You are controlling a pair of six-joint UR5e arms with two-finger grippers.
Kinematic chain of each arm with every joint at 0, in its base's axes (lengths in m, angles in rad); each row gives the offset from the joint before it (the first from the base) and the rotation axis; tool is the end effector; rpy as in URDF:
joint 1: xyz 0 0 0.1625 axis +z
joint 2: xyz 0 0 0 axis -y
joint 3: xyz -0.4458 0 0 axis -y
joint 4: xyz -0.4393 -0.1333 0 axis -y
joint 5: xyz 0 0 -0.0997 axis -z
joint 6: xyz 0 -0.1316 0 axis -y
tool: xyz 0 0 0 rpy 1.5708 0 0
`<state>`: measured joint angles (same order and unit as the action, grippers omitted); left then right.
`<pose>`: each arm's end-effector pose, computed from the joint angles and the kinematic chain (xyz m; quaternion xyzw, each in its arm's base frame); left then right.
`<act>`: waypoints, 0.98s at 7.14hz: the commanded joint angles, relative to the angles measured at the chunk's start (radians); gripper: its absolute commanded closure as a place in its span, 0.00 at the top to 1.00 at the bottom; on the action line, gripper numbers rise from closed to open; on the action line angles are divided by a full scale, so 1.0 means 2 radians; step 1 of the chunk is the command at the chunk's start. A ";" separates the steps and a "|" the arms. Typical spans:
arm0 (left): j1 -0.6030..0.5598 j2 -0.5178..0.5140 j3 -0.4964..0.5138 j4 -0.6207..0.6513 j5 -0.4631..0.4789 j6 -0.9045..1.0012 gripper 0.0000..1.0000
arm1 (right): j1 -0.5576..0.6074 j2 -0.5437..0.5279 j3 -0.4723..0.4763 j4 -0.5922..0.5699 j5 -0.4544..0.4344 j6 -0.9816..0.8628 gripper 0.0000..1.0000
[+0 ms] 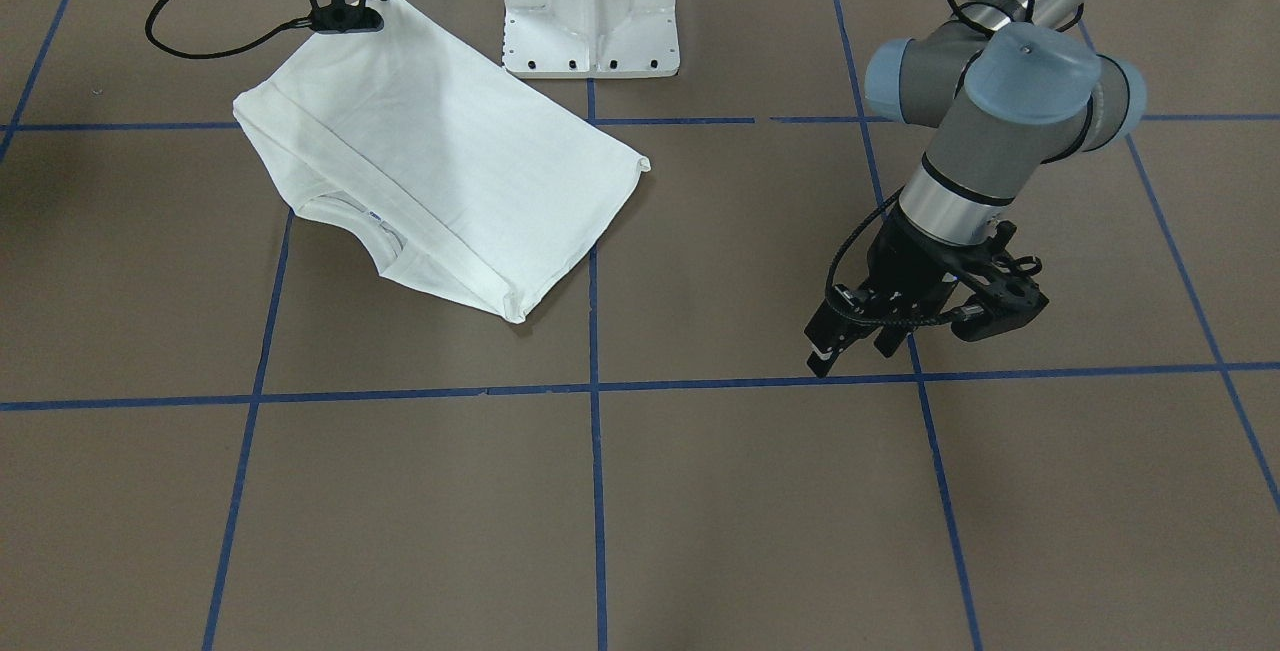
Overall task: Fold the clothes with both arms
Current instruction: 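Drag the folded shirt with the right gripper toward the robot, then move the left gripper to the shirt's near corner while the right gripper repositions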
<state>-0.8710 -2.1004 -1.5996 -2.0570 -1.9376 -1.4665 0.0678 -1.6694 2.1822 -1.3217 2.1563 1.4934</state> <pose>0.4198 -0.6323 0.2900 0.0902 0.5074 -0.2343 0.8243 -0.4815 -0.0934 0.4011 -0.2414 -0.3745 -0.1116 0.8883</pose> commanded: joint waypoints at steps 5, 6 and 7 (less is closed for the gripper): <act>0.148 0.004 -0.144 0.133 -0.019 -0.097 0.99 | 0.240 0.137 0.013 0.004 -0.001 0.003 1.00; 0.206 0.002 -0.139 0.132 -0.014 -0.146 0.99 | 0.285 0.141 0.013 0.004 -0.001 0.003 1.00; 0.253 -0.004 -0.125 0.129 0.036 -0.184 0.98 | 0.302 0.143 0.010 0.004 0.003 0.000 1.00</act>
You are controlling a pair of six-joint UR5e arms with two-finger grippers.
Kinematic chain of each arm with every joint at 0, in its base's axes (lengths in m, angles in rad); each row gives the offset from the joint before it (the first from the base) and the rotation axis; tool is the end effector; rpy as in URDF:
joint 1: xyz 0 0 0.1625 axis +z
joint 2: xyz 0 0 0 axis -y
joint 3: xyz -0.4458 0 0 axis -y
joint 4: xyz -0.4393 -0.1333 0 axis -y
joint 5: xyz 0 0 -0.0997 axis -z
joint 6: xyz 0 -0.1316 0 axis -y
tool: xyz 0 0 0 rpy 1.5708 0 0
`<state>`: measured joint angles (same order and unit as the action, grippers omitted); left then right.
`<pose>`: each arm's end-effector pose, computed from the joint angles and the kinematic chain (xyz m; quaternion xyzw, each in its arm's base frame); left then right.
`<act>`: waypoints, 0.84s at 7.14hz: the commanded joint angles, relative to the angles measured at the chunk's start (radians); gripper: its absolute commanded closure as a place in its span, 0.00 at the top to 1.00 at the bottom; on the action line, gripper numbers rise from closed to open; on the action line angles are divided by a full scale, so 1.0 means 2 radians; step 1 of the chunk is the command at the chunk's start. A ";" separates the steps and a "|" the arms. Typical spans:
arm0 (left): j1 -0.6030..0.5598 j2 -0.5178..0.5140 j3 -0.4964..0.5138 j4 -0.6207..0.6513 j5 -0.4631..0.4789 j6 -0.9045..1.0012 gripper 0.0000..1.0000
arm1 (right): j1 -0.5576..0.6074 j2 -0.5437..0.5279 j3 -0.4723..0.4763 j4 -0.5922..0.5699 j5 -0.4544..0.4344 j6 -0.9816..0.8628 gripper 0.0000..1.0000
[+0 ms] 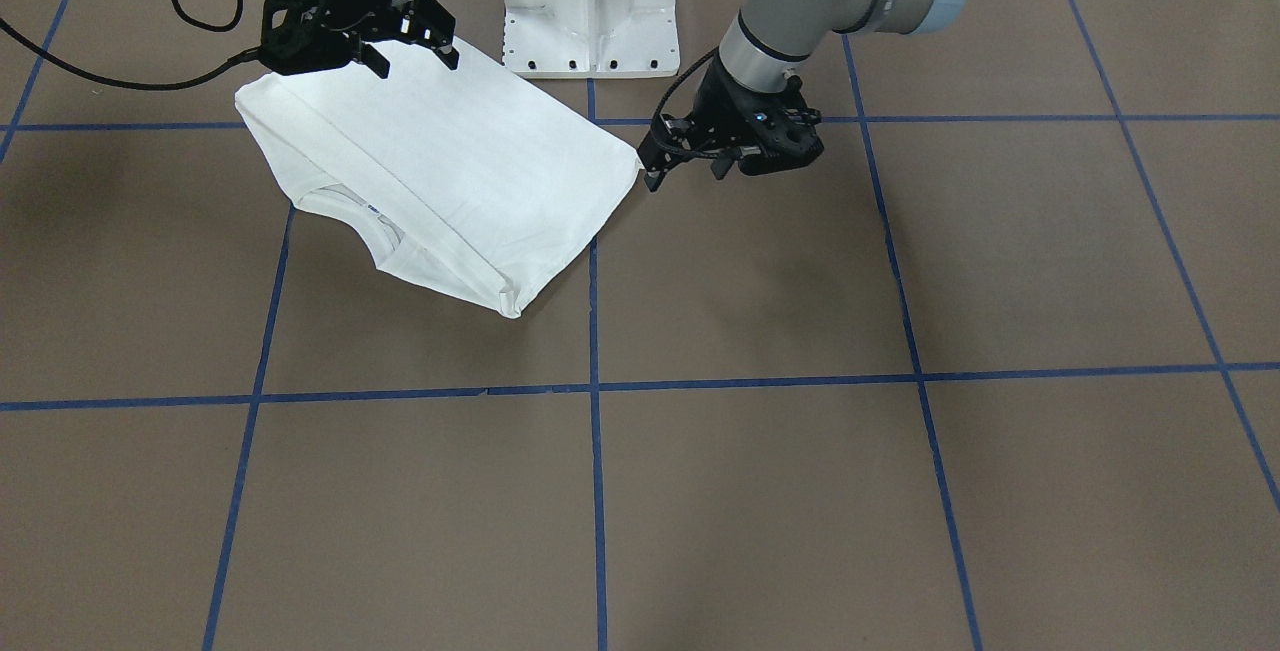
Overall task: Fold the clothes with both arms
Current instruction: 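Move the left gripper to the shirt's near corner while the right gripper repositions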
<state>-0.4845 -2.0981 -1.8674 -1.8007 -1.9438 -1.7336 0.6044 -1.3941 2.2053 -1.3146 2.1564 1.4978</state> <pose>0.5607 -0.3916 0.1993 -0.0791 0.5134 -0.1817 0.8349 -0.3976 -0.3482 0.2484 -0.0725 -0.5420 0.0748 0.8339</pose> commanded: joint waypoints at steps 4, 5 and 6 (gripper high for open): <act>0.090 -0.023 0.077 -0.019 0.050 -0.090 0.92 | 0.034 0.009 -0.005 0.000 -0.004 -0.003 1.00; 0.090 -0.025 0.088 -0.025 0.050 -0.090 0.88 | 0.034 0.009 -0.005 0.000 -0.004 -0.003 1.00; 0.090 -0.029 0.088 -0.025 0.050 -0.091 0.76 | 0.034 0.009 -0.005 0.000 -0.004 -0.003 1.00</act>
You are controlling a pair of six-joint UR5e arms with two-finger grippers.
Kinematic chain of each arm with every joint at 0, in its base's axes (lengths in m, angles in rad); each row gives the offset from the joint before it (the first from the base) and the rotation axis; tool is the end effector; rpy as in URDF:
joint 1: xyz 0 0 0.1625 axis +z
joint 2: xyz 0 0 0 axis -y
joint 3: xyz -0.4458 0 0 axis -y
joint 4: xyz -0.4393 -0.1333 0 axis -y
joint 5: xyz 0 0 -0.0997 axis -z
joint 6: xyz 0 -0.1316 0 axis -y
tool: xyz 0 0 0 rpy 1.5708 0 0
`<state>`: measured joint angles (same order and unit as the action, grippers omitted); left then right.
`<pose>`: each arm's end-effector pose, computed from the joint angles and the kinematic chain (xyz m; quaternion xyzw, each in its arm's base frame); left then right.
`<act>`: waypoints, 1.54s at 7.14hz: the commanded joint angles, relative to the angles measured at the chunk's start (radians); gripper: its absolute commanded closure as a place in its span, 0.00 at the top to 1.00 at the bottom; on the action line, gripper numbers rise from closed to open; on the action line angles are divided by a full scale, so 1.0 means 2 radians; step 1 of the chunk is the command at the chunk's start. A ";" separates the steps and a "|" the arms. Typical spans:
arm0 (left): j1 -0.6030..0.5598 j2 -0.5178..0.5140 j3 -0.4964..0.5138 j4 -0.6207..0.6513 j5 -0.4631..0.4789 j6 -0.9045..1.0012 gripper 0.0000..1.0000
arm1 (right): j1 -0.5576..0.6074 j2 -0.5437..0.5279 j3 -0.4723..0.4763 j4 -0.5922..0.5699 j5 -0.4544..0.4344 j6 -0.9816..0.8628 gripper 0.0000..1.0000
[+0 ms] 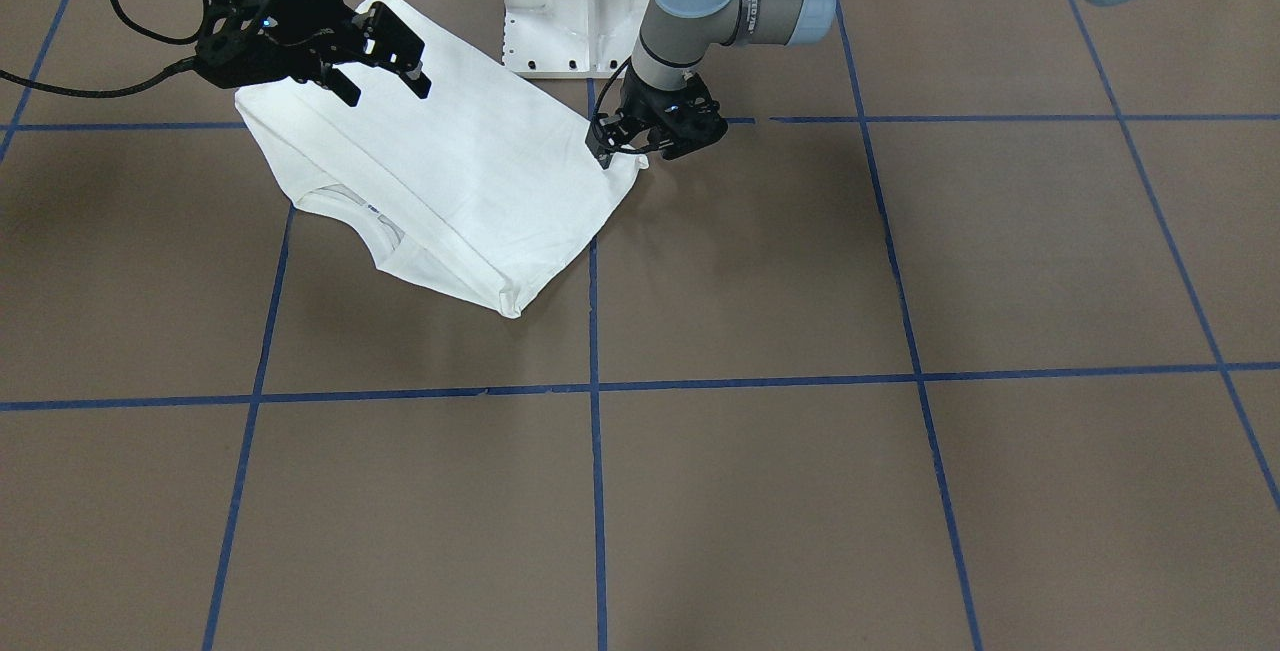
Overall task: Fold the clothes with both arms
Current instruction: 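Move the left gripper to the shirt's near corner while the right gripper repositions, then rotate the folded shirt with the left gripper while the right gripper holds the collar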
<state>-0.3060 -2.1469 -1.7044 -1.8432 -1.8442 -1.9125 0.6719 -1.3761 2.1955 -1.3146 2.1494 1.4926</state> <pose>0.6731 -0.3152 0.2375 -0.1285 0.4649 -0.2171 0.8486 -0.3770 -0.3782 0.2435 -0.0481 -0.5466 0.1010 0.8299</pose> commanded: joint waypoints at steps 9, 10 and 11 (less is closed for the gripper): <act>-0.119 -0.007 0.004 0.001 -0.001 0.068 0.00 | 0.005 0.019 -0.033 0.000 -0.028 -0.002 1.00; -0.141 -0.010 0.024 -0.006 -0.001 0.092 0.00 | 0.004 0.019 -0.036 0.000 -0.035 -0.006 1.00; -0.160 -0.025 0.063 -0.024 -0.001 0.123 0.00 | 0.004 0.020 -0.038 0.000 -0.037 -0.006 1.00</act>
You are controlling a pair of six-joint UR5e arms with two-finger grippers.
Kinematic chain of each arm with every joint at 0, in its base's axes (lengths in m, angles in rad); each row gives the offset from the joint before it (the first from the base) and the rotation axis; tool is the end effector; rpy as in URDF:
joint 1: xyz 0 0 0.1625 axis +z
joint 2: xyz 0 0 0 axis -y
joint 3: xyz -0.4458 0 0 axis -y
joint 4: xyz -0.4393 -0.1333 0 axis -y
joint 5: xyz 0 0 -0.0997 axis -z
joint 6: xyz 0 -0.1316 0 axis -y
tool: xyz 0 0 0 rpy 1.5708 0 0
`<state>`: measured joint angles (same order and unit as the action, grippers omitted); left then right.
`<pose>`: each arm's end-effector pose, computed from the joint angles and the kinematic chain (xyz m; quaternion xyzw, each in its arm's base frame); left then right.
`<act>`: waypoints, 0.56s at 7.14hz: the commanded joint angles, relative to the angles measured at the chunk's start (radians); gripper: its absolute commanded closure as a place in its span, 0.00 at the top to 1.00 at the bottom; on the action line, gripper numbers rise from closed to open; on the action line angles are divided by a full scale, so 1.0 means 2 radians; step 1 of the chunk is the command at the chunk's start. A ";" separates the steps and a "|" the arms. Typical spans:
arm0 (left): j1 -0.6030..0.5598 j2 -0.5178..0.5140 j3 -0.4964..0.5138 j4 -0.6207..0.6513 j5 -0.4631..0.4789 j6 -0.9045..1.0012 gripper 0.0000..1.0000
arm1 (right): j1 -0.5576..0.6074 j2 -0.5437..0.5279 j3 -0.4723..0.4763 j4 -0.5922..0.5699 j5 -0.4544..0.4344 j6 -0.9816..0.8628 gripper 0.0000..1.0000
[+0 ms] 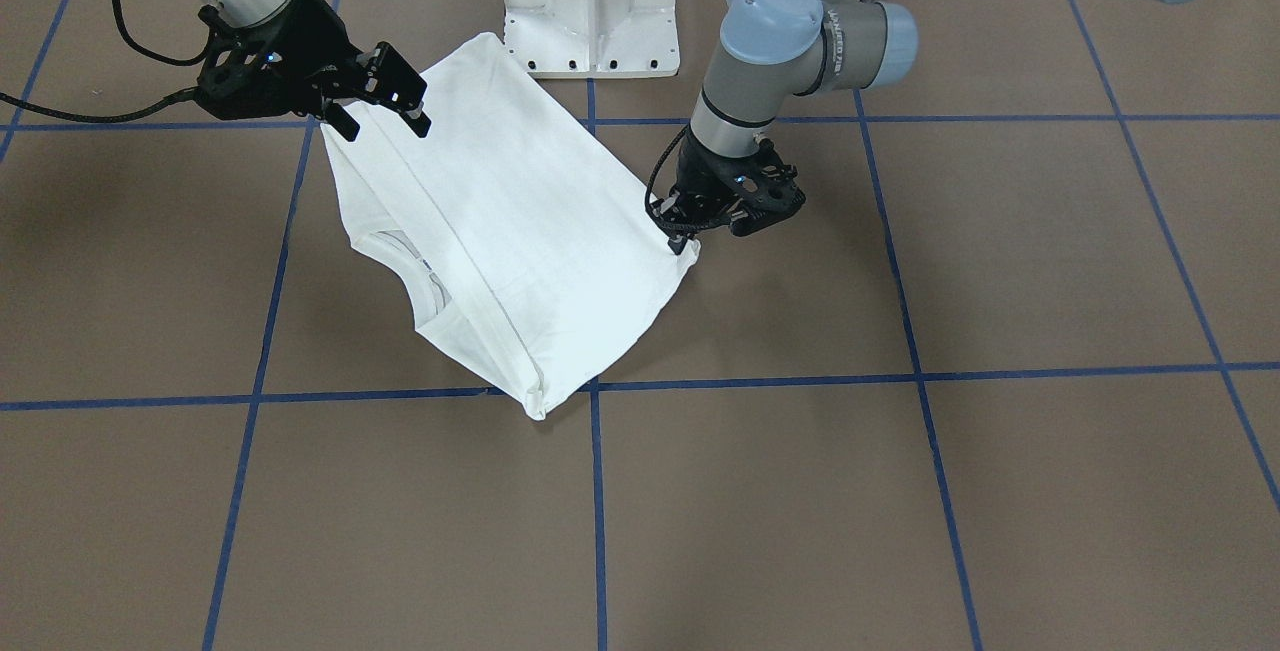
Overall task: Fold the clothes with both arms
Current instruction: 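Rotate the folded shirt with the left gripper while the right gripper holds the collar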
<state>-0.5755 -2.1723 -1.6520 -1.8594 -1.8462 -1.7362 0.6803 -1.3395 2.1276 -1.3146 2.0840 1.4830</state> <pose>0.5794 -0.4921 0.2420 -0.0247 0.4774 -0.2574 0.8398 -0.3931 -0.4064 0.2564 -0.0232 -0.5297 0.1237 0.8388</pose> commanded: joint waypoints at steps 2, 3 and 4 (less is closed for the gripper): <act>-0.071 -0.076 0.166 -0.073 0.006 0.092 0.00 | 0.000 0.012 -0.011 0.000 -0.004 -0.001 1.00; -0.086 -0.093 0.209 -0.102 0.019 0.118 0.00 | 0.000 0.016 -0.011 0.000 -0.006 -0.001 1.00; -0.092 -0.116 0.266 -0.165 0.029 0.126 0.00 | 0.000 0.016 -0.012 0.000 -0.006 -0.001 1.00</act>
<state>-0.7317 -2.3456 -1.2592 -2.0631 -1.8138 -1.5250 0.6796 -1.3118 2.1062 -1.3146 2.0736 1.4803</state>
